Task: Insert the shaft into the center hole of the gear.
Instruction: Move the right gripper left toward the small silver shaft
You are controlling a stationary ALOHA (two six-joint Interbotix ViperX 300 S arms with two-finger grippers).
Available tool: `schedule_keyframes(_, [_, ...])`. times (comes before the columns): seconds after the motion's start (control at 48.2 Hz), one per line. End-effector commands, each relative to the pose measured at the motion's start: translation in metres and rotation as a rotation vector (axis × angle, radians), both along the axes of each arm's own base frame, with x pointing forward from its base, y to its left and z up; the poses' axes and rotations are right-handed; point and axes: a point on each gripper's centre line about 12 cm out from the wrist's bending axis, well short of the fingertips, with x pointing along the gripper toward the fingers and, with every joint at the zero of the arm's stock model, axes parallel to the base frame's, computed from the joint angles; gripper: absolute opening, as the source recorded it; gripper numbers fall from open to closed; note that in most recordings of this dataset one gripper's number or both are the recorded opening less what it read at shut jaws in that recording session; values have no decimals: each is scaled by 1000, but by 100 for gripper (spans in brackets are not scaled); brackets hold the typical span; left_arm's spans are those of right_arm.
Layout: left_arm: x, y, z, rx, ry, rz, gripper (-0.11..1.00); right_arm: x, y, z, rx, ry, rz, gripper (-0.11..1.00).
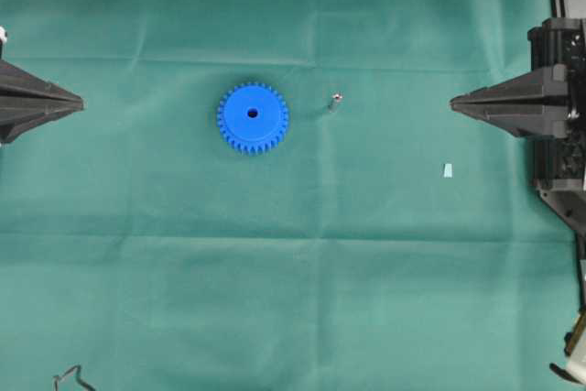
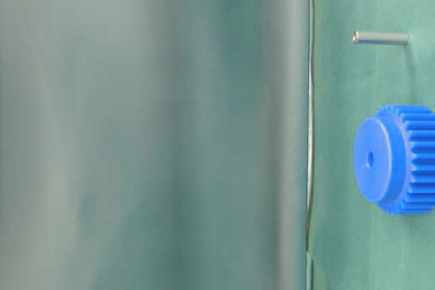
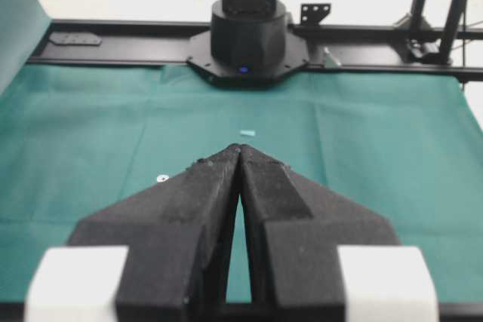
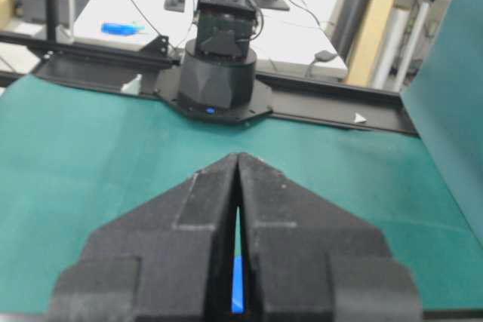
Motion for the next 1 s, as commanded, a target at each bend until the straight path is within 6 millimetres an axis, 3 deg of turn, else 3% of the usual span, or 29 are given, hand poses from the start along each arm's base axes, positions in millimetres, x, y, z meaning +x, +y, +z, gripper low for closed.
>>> schedule_keyframes(0.0, [4,-3,14,6,-20,-15,0,1,0,3,-3,-6,-2,2])
schedule_keyframes(0.27, [5,-3,16,7,-20,-15,0,5,-1,6,0,48,-4,2])
schedule_keyframes(0.457, [5,-3,16,9,-18,-16,0,15,-12,5,4,90,-57,2])
schedule_keyframes(0.768, [5,-3,15,7,-6,-16,0,47,-40,-31,44,260,-161,3])
schedule_keyframes(0.851, [5,-3,15,4,-6,-16,0,59,-45,-46,55,319,-177,13])
schedule_keyframes(0.976, [5,-3,15,6,-6,-16,0,79,-50,-67,65,409,-181,45])
